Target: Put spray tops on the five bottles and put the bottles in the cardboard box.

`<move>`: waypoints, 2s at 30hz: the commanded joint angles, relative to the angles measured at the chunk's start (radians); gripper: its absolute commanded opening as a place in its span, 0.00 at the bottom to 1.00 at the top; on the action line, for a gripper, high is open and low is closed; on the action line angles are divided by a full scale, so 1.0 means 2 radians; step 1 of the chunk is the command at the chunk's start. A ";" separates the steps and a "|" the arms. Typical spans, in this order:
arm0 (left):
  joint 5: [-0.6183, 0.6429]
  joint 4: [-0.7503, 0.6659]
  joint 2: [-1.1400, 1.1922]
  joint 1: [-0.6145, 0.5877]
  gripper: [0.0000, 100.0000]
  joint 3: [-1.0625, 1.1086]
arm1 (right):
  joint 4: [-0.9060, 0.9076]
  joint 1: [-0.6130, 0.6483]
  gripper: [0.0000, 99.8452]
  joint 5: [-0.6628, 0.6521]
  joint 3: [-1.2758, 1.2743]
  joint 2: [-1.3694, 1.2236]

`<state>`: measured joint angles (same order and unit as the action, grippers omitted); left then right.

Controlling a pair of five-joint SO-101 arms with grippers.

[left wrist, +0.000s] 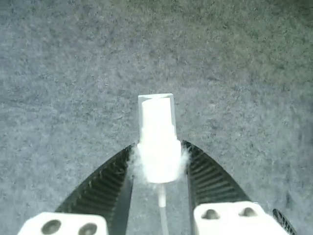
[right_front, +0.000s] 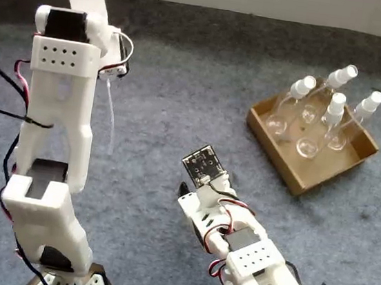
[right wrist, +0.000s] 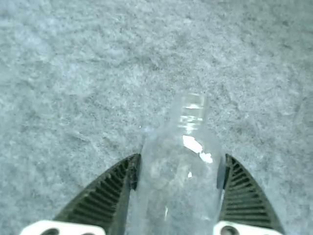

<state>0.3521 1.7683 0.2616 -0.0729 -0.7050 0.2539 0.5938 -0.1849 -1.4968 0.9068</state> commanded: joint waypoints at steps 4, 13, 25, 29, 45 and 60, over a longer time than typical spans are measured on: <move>-0.007 -0.004 -0.184 0.008 0.01 0.138 | -0.014 0.007 0.20 -0.006 0.001 0.016; -0.097 -0.005 -0.300 0.006 0.01 0.300 | -0.014 0.007 0.20 -0.006 0.001 0.016; -0.106 -0.133 -0.409 0.000 0.01 0.567 | -0.014 0.007 0.20 -0.006 0.001 0.015; -0.106 -0.180 -0.461 -0.026 0.01 0.643 | -0.014 0.007 0.20 -0.006 0.001 0.015; -0.202 -0.420 -0.533 -0.052 0.01 0.877 | -0.014 0.007 0.20 -0.006 0.001 0.013; -0.203 -0.521 -0.531 -0.049 0.01 0.943 | -0.014 0.007 0.20 -0.006 0.001 0.013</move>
<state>-0.0468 0.7465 -0.7772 -0.1665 1.1945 0.2539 0.5984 -0.1849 -1.4968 0.9068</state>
